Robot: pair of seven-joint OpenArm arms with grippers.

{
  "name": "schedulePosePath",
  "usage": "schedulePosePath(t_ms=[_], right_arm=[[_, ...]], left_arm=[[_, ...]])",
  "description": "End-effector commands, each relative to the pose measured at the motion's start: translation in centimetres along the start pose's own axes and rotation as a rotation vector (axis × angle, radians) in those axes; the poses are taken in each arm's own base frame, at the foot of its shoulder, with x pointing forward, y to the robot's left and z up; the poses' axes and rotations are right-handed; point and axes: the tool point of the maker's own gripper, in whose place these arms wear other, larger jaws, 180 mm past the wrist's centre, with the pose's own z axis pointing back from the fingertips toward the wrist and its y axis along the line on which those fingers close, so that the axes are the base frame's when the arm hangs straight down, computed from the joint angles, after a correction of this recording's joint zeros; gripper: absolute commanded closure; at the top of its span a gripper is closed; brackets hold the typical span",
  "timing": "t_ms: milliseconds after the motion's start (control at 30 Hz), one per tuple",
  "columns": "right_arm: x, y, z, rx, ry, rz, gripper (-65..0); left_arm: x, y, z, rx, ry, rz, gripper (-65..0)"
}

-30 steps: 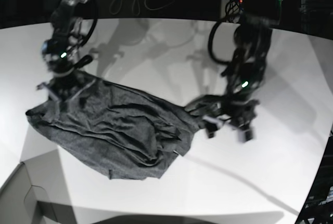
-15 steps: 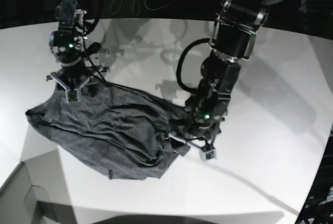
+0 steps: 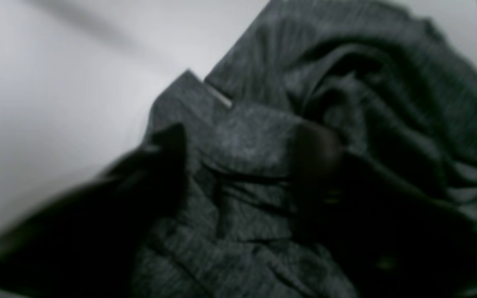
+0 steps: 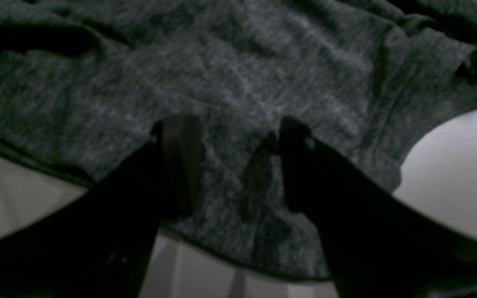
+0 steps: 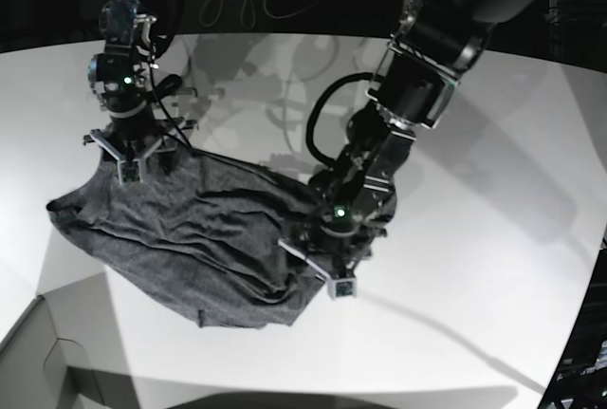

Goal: Layout the t-shirt on the table in an organized manner, then fold the t-shirt properly
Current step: 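Lower both grippers onto opposite edges of the shirt and grasp, then drag the shirt with the right gripper and release with the left gripper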

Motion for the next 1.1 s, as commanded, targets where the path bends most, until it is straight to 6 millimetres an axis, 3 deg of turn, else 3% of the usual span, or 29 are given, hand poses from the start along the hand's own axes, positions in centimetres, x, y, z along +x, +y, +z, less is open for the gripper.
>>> schedulePosePath(t_ms=[0,100,200,300,500,633,867,1067], right_arm=[[-2.1,-0.6,0.4,-0.014,0.085,0.033,-27.7],[-2.2,-0.9,0.4,-0.016,0.088,0.039,-27.7],[-2.3,-0.9,0.4,-0.016,0.090,0.038,-27.7],[-2.3,-1.0,0.4,-0.016,0.090,0.039,-27.7],[-2.3,-1.0,0.4,-0.016,0.092,0.040,-27.7],[-3.0,-1.2,0.1,-0.014,0.112,0.042,-27.7],[-3.6,-2.3,0.1,-0.023,0.125,0.063,-27.7],[-3.7,-3.4,0.1,-0.036,0.133,0.088,-27.7]], left_arm=[[2.7,-1.0,-0.1,-0.020,-0.067,-0.002,-22.1],[1.7,-0.2,-0.4,-0.001,-0.041,0.000,0.0],[1.3,0.2,-0.5,0.009,-0.030,-0.002,-1.0],[4.1,-1.4,0.5,-0.040,-0.108,0.010,-0.1],[10.2,-2.5,5.7,-0.133,-0.316,0.021,-0.1],[12.3,-1.8,9.8,-0.172,-0.423,-0.007,-0.1],[16.1,4.4,16.3,-0.098,-0.594,0.019,-0.1],[18.0,7.8,19.2,-0.032,-0.673,0.019,-0.1]])
